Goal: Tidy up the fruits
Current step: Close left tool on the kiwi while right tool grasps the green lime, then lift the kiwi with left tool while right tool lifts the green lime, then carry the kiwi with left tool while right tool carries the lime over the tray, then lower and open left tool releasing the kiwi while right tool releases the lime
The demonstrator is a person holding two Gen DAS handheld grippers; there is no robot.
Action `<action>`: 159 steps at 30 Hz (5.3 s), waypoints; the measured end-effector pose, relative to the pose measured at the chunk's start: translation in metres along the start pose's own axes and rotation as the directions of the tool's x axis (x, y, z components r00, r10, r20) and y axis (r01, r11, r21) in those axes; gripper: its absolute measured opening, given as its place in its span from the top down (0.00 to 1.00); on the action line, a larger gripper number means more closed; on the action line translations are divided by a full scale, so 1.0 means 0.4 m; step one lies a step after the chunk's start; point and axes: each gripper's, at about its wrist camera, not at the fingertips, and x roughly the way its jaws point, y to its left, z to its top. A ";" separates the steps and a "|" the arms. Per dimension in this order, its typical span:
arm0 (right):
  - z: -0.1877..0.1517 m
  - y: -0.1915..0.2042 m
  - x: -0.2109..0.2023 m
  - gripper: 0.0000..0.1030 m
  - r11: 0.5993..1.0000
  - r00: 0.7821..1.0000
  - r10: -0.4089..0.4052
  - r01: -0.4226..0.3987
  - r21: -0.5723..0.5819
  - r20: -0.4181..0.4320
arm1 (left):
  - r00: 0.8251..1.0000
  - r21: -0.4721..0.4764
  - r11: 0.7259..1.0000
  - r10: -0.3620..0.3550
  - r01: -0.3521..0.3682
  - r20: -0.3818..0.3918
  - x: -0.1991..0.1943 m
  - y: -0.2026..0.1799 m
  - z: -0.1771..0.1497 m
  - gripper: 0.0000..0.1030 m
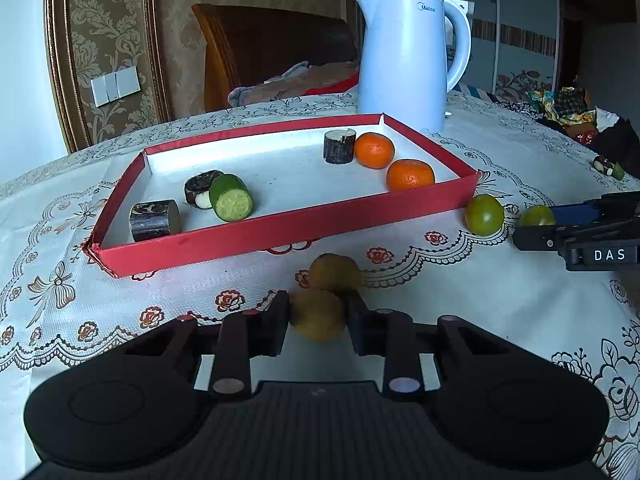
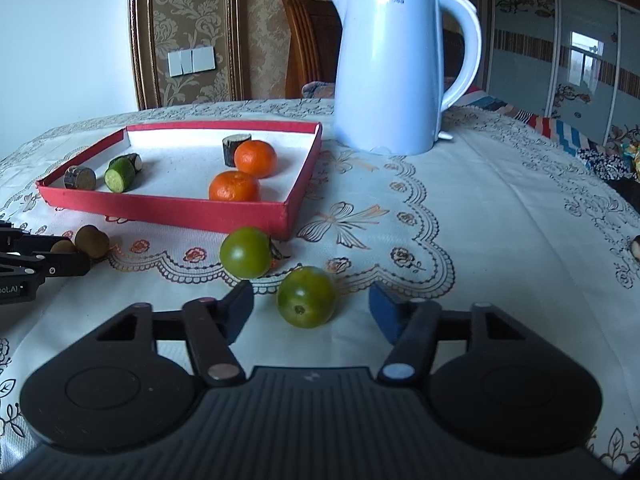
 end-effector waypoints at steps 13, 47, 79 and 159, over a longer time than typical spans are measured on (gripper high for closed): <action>-0.002 -0.001 0.001 0.70 1.000 1.000 0.001 -0.001 0.002 0.003 | 1.000 0.010 1.000 0.004 -0.004 0.006 -0.004 -0.005 -0.001 0.71; 0.005 -0.008 -0.041 0.71 0.999 0.991 -0.042 0.038 0.038 0.129 | 0.998 0.024 1.000 0.018 -0.020 0.060 -0.031 -0.009 -0.002 0.71; 0.187 0.227 0.132 0.71 0.999 0.993 0.039 -0.035 -0.037 0.110 | 0.960 -0.226 0.943 0.268 -0.244 0.081 0.068 0.159 0.125 0.71; 0.188 0.297 0.246 0.33 0.999 0.997 0.025 -0.023 -0.032 0.078 | 0.967 -0.233 0.941 0.253 -0.247 -0.004 0.151 0.201 0.110 0.26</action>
